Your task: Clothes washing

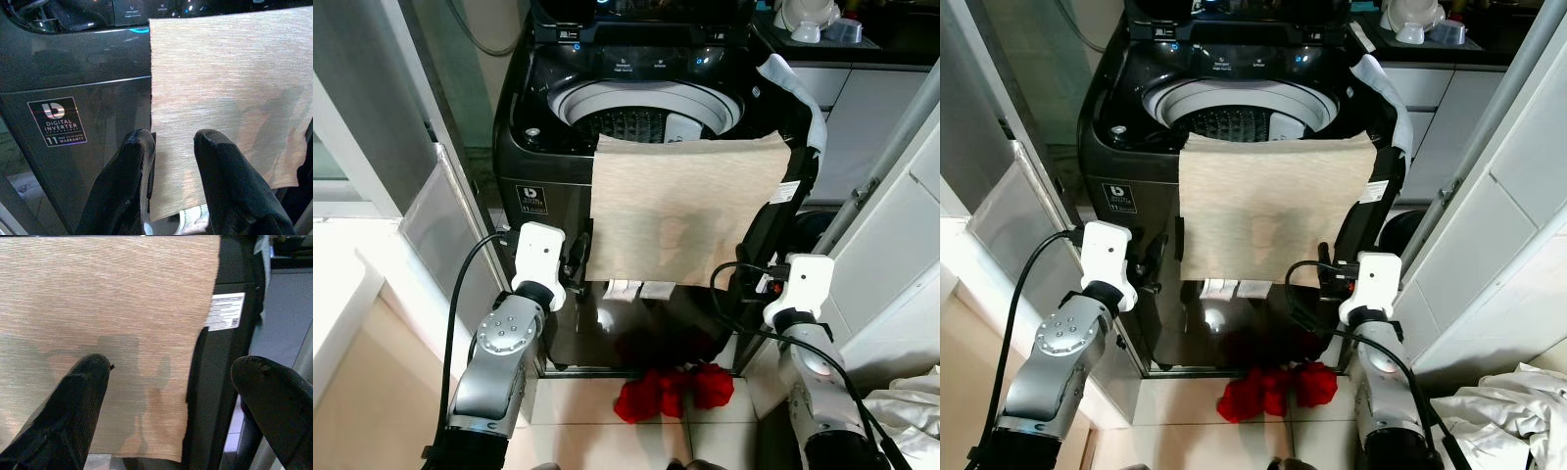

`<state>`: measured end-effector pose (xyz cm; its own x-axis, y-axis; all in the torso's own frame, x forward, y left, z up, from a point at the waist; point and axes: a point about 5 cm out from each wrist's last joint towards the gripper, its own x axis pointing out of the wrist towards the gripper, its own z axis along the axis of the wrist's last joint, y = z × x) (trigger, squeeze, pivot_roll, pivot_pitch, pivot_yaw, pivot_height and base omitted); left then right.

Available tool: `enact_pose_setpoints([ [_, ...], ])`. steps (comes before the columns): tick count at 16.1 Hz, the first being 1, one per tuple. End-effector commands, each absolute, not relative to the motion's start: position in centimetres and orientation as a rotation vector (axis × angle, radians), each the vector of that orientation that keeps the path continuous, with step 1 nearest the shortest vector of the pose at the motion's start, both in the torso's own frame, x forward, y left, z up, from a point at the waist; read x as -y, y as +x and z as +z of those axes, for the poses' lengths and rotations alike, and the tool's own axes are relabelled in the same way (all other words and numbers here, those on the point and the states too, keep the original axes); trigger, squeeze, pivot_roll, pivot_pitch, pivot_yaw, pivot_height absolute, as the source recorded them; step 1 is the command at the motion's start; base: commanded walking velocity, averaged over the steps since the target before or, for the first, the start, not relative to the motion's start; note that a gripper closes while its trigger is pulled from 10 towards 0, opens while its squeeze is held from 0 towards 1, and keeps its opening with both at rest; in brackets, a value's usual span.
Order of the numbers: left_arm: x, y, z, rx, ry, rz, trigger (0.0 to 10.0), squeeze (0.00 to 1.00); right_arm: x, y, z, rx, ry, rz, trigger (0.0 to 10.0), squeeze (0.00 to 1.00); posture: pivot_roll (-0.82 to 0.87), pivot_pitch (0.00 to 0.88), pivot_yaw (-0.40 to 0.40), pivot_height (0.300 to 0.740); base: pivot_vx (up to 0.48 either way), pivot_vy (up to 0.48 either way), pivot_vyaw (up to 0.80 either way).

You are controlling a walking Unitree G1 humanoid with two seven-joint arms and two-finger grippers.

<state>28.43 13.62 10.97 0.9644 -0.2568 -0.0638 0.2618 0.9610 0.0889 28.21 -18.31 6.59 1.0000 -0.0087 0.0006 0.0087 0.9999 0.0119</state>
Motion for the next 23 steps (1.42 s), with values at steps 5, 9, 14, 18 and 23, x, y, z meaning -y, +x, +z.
enact_pose_setpoints([
  [5,-13.4,28.8,10.4,-0.053,0.074,-0.249,10.0,0.0,16.7,30.6,9.0,0.058,0.013,0.067,10.0,0.0,-0.03,0.0,0.005,0.74,0.0,0.0,0.0],
  [9,-13.2,29.0,10.5,-0.034,0.093,-0.251,10.0,0.0,16.4,31.2,9.0,0.047,0.012,0.09,10.0,0.0,-0.03,0.0,0.0,0.74,0.0,0.0,0.0],
  [14,-13.0,29.3,10.7,-0.011,0.121,-0.259,10.0,0.0,16.6,30.5,7.9,0.016,0.014,0.102,10.0,0.0,-0.04,0.0,0.004,0.74,-0.048,0.0,0.0],
  [18,-12.7,29.5,10.7,-0.005,0.129,-0.272,10.0,0.0,16.6,30.0,7.4,0.005,0.025,0.095,10.0,0.0,-0.05,0.0,0.009,0.74,-0.185,0.0,0.0],
  [23,-12.4,29.7,10.7,0.004,0.141,-0.282,10.0,0.0,16.7,30.1,7.2,-0.003,0.022,0.096,10.0,0.0,-0.05,0.0,0.01,0.74,-0.261,0.0,0.0],
])
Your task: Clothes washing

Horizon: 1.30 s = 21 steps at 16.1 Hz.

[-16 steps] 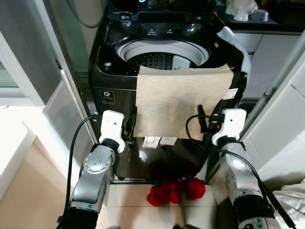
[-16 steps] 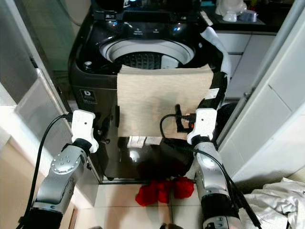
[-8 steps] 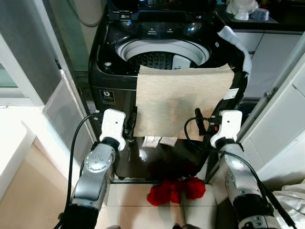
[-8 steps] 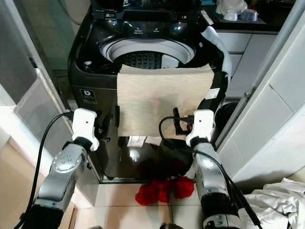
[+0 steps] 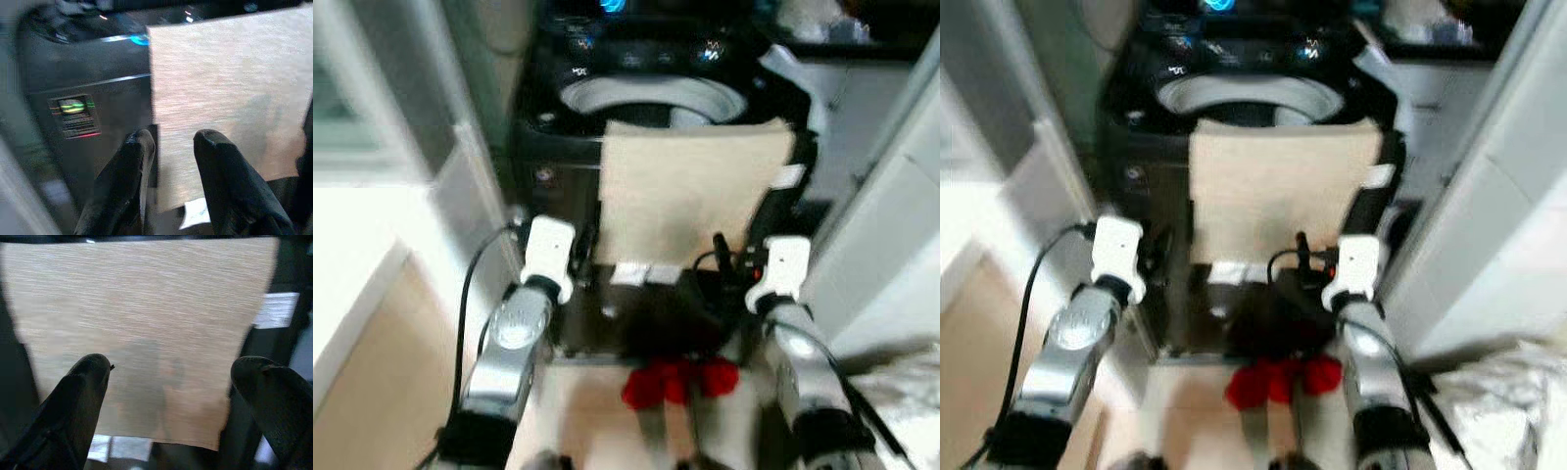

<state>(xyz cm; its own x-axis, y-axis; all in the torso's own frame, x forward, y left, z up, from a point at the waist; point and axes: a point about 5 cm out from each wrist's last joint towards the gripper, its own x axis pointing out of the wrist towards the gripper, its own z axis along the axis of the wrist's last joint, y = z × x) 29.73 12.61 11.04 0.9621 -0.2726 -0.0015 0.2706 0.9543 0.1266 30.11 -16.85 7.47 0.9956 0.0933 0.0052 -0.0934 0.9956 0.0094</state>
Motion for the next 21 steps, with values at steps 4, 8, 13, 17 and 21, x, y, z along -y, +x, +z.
enact_pose_setpoints([
  [4,-12.2,30.0,10.8,0.013,0.155,-0.29,10.0,0.0,16.6,30.1,6.8,-0.023,0.018,0.096,10.0,0.0,-0.05,0.0,0.013,0.74,-0.066,0.0,0.0],
  [8,-12.4,31.4,6.9,-0.199,0.185,-0.29,10.0,0.0,16.4,30.3,2.9,-0.258,0.044,0.081,10.0,0.0,-0.06,0.0,0.028,0.74,0.0,0.0,0.0],
  [13,-15.2,25.6,-4.2,-0.842,0.143,-0.184,10.0,0.0,16.7,26.3,-3.4,-0.68,-0.022,0.096,10.0,0.0,-0.07,0.0,0.024,0.74,0.0,0.0,0.0],
  [17,-16.3,19.2,-8.3,-1.159,0.231,-0.191,10.0,0.0,16.6,21.4,-7.1,-1.002,0.095,0.038,10.0,0.0,-0.09,0.0,0.033,0.74,0.0,0.0,0.0],
  [21,-17.2,18.7,-8.5,-1.209,0.148,-0.115,10.0,0.0,17.0,20.5,-7.7,-1.04,0.13,0.009,10.0,0.0,-0.09,0.0,0.035,0.74,0.0,0.0,0.0],
])
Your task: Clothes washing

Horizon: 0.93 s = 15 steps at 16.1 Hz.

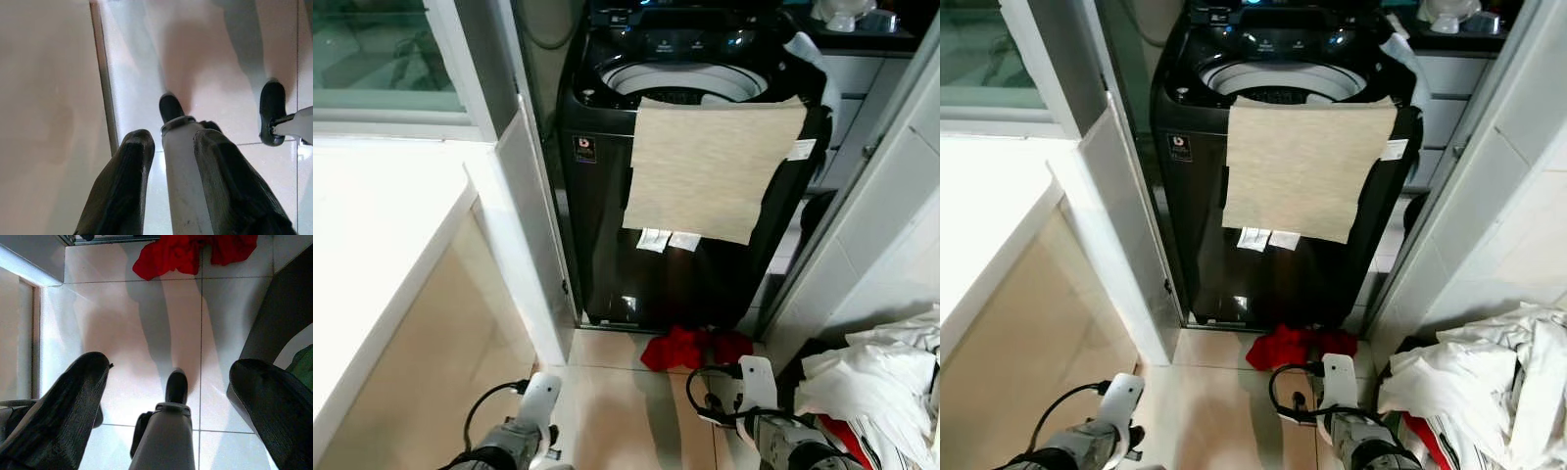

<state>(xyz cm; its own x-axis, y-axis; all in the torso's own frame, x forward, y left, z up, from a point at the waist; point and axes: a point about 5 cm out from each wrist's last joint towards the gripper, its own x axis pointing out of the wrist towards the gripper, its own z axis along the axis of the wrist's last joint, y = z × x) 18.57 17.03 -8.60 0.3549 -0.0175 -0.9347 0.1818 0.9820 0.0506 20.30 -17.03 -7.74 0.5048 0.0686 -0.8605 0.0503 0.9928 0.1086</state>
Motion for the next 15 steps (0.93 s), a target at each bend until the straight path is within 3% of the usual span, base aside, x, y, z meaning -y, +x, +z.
enact_pose_setpoints([
  [1,-17.2,18.6,-8.6,-1.214,0.149,-0.12,10.0,0.0,16.9,20.6,-7.6,-1.04,0.133,0.015,10.0,0.0,-0.08,0.0,0.035,0.74,0.0,0.0,0.0],
  [15,-16.0,19.3,-8.4,-1.18,0.177,-0.143,10.0,0.0,16.9,20.8,-7.5,-1.036,0.071,0.07,10.0,0.0,-0.07,0.0,0.028,0.74,0.0,0.0,0.0],
])
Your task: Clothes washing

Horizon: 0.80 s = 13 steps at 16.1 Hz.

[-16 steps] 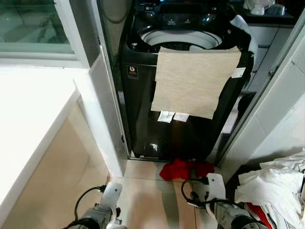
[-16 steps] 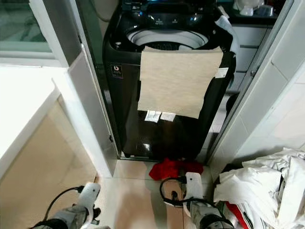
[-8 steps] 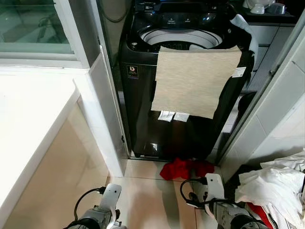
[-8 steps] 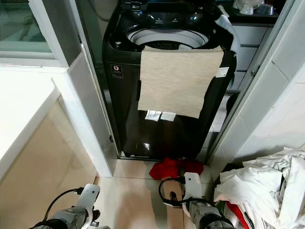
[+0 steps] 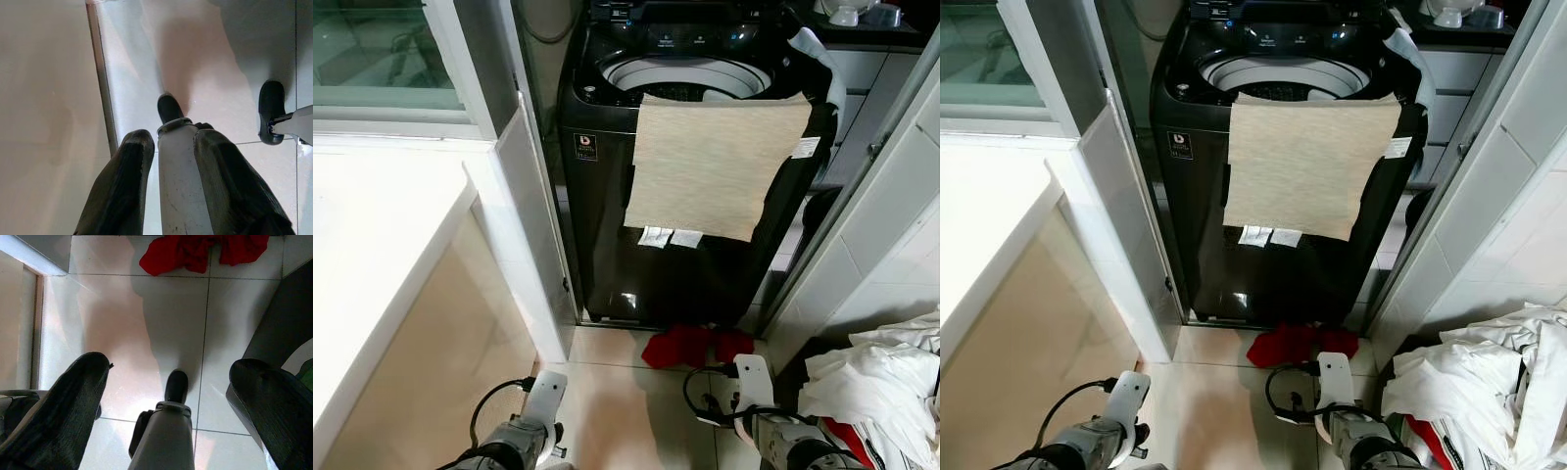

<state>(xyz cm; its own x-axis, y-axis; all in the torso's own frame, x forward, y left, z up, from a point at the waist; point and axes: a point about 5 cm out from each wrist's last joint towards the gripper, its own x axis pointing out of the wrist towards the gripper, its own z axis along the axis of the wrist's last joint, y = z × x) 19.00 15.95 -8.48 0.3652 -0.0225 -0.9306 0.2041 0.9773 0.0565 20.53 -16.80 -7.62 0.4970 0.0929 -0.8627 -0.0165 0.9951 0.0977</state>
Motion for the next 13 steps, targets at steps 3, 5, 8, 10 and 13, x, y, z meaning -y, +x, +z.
enact_pose_setpoints([
  [3,-15.64,19.26,-8.39,-1.164,0.21,-0.174,10.0,0.0,16.95,20.79,-7.45,-1.036,0.05,0.085,10.0,0.0,-0.07,0.0,0.024,0.74,0.0,0.0,0.0],
  [5,-15.66,19.25,-8.4,-1.159,0.212,-0.164,10.0,0.0,16.96,20.77,-7.46,-1.037,0.045,0.091,10.0,0.0,-0.07,0.0,0.021,0.74,0.0,0.0,0.0],
  [8,-15.38,19.1,-8.49,-1.152,0.229,-0.189,10.0,0.0,16.94,20.79,-7.45,-1.037,0.033,0.102,10.0,0.0,-0.07,0.0,0.019,0.74,0.0,0.0,0.0],
  [10,-15.36,19.02,-8.53,-1.151,0.228,-0.191,10.0,0.0,16.93,20.81,-7.44,-1.037,0.028,0.107,10.0,0.0,-0.07,0.0,0.019,0.74,0.0,0.0,0.0],
  [13,-15.41,19.09,-8.49,-1.149,0.229,-0.188,10.0,0.0,16.97,20.85,-7.41,-1.037,0.022,0.11,10.0,0.0,-0.07,0.0,0.02,0.74,0.0,0.0,0.0],
])
